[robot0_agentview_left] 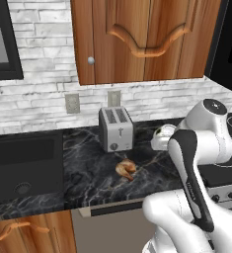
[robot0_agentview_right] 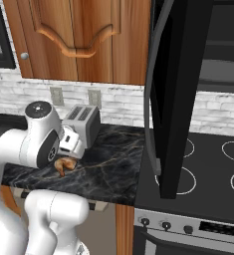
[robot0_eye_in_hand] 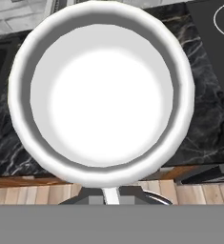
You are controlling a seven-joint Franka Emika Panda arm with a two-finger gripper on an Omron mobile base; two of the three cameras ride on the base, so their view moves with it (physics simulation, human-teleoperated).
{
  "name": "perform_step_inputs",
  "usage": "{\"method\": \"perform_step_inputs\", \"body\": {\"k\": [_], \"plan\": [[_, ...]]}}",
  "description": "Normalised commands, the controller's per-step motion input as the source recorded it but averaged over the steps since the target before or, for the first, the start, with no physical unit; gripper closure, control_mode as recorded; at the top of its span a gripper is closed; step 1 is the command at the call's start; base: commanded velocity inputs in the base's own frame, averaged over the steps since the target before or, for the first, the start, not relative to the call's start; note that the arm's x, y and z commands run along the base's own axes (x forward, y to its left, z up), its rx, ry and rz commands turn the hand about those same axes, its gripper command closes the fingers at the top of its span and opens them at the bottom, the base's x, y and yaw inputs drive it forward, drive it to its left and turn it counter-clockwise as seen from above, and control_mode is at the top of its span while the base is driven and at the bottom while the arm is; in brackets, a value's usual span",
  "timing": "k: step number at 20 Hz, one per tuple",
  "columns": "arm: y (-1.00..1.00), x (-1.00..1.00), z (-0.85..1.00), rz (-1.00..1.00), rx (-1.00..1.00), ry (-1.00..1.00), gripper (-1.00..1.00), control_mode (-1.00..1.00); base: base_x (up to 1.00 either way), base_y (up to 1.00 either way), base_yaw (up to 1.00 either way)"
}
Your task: Pick the mug from the counter and place it inside the microwave. Then close the microwave.
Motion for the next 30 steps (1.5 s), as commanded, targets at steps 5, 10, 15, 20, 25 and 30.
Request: {"method": "perform_step_inputs", "body": {"k": [5,10,15,20,25,30], "plan": [[0.0,-0.56,0.0,0.0,0.0,0.0,1.0,-1.0,0.0,0.0,0.0],[-0.02,-0.2,0.01,0.0,0.0,0.01,1.0,-1.0,0.0,0.0,0.0],[-0.12,0.0,0.0,0.0,-0.01,0.07,1.0,-1.0,0.0,0.0,0.0],[-0.02,0.0,0.0,-0.02,-0.02,0.03,1.0,-1.0,0.0,0.0,0.0],[0.0,0.0,0.0,0.0,0.0,0.0,1.0,-1.0,0.0,0.0,0.0],[0.0,0.0,0.0,0.0,0.0,0.0,1.0,-1.0,0.0,0.0,0.0]]}}
